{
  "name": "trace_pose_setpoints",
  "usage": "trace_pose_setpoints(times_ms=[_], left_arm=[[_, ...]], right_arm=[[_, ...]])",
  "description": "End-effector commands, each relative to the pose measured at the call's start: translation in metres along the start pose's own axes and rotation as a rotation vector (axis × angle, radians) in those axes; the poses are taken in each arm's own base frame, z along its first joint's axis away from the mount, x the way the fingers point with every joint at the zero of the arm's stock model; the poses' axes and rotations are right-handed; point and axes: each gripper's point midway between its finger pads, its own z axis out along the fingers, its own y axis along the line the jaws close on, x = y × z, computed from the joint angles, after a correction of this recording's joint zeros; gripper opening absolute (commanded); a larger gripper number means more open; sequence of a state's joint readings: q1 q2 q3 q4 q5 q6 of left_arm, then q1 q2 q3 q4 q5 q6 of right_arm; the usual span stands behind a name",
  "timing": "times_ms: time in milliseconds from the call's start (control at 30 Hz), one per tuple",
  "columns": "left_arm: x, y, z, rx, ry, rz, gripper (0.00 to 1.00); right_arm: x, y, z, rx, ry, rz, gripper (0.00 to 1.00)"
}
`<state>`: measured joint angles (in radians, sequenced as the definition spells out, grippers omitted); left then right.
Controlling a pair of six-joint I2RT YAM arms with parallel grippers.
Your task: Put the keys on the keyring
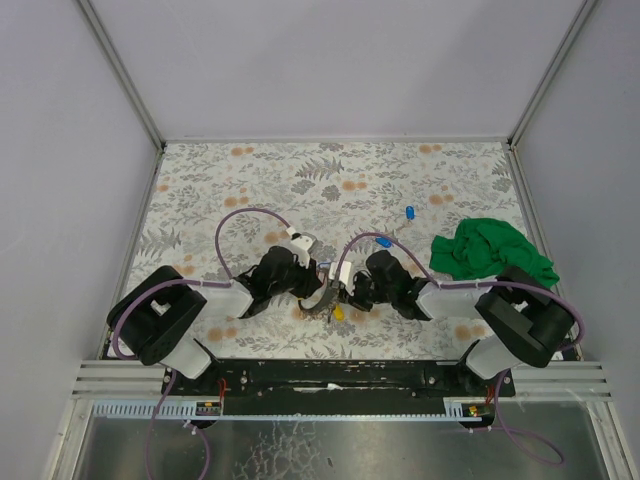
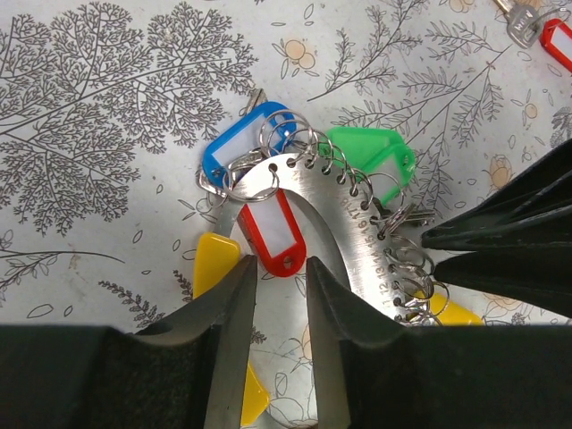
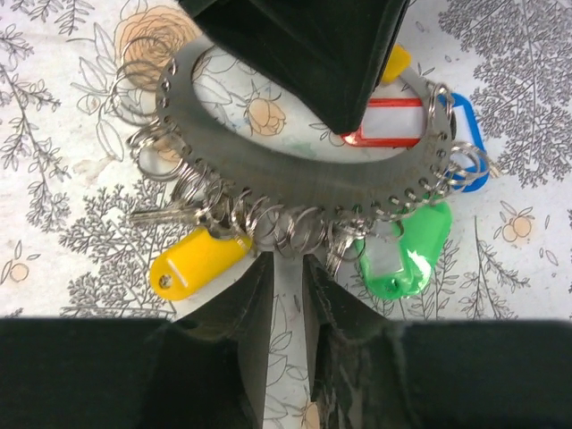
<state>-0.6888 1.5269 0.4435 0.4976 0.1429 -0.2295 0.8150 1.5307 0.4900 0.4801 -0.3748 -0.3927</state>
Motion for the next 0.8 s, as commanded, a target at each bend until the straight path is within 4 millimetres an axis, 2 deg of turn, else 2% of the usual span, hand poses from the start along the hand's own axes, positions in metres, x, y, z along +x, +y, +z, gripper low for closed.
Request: trace_pose_setpoints(times_ms=[0,233,433,767], left_arm=[[-0.008,0.004,0.001,-0.026,-0.016,0.024,0.28],[-0.008,0.004,0.001,-0.027,-0.017,0.027,0.28],[-0.007,0.004,0.001,-0.025,-0.016,0.027,0.28],[-0.008,0.004,0.002,-0.023,-0.015,0.025,0.28]], right_arm=[[-0.015,-0.005,-0.011,-0.005,0.006,-0.02,0.29],[-0.039,-0.016,-0.016,0.023,-0.022,-0.038,0.28],[-0.056,-0.021,-0.004,0.024,-0.068,0.047,0.23],[-0.043,-0.017,0.009,0.024,-0.037,0.162,0.28]])
